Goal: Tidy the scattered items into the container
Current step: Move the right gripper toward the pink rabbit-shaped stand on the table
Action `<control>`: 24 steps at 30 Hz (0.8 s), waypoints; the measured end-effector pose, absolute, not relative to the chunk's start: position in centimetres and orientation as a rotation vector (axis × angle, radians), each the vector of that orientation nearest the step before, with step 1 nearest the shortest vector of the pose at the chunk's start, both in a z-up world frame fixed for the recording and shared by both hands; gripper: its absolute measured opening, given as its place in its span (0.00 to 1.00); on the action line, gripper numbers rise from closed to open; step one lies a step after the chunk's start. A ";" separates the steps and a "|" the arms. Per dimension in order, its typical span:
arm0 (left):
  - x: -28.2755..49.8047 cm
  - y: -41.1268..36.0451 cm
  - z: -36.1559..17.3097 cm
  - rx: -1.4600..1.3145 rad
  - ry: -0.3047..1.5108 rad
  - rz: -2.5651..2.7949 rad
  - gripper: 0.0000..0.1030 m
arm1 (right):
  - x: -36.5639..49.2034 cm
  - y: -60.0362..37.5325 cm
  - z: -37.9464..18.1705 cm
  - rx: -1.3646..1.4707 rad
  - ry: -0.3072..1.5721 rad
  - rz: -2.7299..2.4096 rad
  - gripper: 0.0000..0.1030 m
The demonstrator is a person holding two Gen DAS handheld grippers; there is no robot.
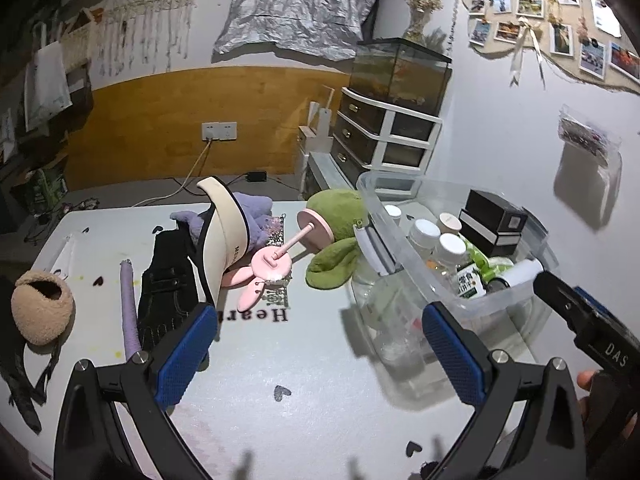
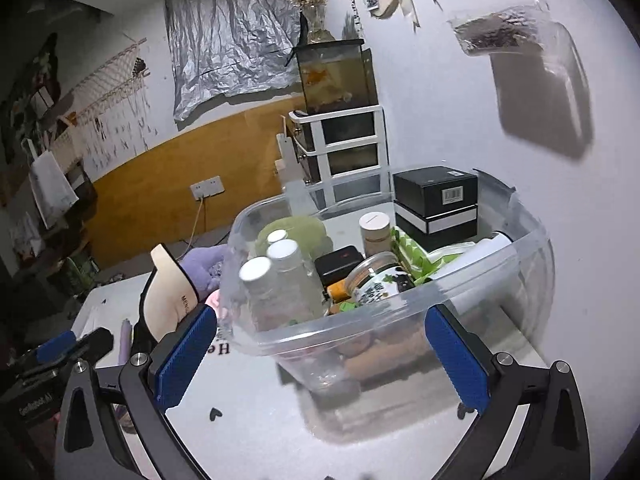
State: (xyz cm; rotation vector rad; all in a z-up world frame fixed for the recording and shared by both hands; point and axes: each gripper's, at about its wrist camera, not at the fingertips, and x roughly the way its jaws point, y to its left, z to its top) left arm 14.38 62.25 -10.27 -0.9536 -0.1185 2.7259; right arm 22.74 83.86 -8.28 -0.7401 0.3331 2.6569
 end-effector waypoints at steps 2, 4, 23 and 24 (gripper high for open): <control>14.4 61.6 -10.2 -0.942 -0.110 2.723 1.00 | 22.5 82.9 -8.3 -0.746 0.327 2.648 1.00; 14.3 60.6 -10.2 -0.938 -0.102 2.719 1.00 | 22.1 82.1 -8.4 -0.759 0.331 2.646 1.00; 11.6 47.6 -11.6 -1.003 -0.176 2.748 0.98 | 12.9 69.9 -13.0 -1.150 0.335 2.722 0.52; 11.4 47.2 -11.7 -1.005 -0.176 2.748 0.98 | 12.3 69.6 -13.5 -1.177 0.344 2.723 0.52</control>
